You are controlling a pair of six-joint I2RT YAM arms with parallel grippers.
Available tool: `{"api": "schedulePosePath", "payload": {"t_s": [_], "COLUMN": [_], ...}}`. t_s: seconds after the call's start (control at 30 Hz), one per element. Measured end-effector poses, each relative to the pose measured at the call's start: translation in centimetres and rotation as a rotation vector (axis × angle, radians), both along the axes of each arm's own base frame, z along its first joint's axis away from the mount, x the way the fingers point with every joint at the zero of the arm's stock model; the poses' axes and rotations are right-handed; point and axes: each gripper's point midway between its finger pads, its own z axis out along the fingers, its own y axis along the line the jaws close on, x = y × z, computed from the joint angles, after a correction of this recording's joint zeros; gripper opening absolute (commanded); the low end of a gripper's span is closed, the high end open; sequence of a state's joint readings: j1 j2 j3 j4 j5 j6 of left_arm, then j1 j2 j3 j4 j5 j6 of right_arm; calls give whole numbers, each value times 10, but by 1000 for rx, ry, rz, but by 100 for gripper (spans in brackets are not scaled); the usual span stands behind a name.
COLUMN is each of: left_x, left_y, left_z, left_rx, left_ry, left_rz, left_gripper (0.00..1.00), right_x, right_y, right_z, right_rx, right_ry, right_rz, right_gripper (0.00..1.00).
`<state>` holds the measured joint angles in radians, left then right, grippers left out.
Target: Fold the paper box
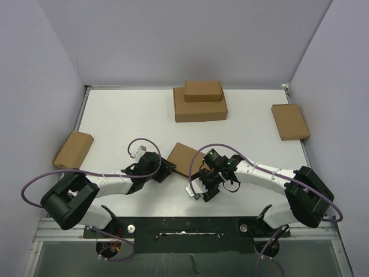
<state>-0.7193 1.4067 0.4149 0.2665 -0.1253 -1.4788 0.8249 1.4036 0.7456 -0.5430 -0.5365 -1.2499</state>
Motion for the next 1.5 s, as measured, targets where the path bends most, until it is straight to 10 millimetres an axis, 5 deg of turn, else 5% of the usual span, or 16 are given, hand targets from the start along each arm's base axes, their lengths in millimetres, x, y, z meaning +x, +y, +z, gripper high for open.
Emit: {"api": "schedulePosePath", "payload": {"t_s": [1.5], "left_x": [-1], "left_y": [-4], "left_z": [-1], "left_rx": [-24], "left_ry": [2], "left_rz": [-12], "left_gripper": [45], "right_x": [6], "right_y": [4], "right_z": [-4], "right_rx": [-12], "right_ry": [50], "right_rz": [-32], "right_gripper": [55]}}
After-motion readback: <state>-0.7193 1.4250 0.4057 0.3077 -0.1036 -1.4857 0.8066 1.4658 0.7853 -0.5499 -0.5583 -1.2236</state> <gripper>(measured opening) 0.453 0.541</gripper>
